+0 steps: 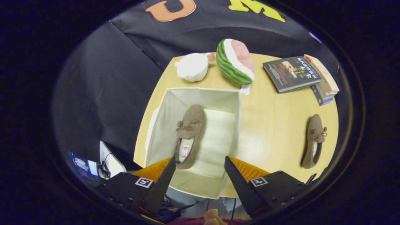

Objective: Open the storage box then place both shoes into the box .Put the left shoe in first, then the right shoe, with the right side of both shoes facing outward in a uniform manner.

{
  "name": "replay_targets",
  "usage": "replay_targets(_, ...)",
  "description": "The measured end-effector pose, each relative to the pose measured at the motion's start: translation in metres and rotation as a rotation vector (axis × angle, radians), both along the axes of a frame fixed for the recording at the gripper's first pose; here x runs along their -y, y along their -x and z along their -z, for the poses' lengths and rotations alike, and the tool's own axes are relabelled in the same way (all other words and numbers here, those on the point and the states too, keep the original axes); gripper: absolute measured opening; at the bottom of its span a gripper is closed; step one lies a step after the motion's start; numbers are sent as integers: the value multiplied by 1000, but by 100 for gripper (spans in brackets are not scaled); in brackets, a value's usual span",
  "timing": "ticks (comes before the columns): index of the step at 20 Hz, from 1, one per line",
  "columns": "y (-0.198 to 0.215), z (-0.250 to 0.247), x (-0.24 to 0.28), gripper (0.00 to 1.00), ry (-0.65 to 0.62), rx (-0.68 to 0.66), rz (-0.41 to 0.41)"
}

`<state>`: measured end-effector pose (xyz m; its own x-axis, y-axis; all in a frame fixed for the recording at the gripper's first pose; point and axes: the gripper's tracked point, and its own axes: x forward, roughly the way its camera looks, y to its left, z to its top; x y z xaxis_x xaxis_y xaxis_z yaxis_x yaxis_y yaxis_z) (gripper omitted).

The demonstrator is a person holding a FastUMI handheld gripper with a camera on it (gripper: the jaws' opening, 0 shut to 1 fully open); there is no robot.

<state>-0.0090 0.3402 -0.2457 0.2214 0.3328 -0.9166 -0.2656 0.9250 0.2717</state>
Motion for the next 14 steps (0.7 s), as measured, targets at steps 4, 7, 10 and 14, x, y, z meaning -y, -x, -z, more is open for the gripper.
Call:
replay_targets(4,-3,-2,71,97,15,11,32)
replay_targets(7,-10,15,132,97,53,-4,87)
replay_targets(10,-21,39,197,97,122,2,148)
replay_targets(14,-33,68,292,97,259,16,194)
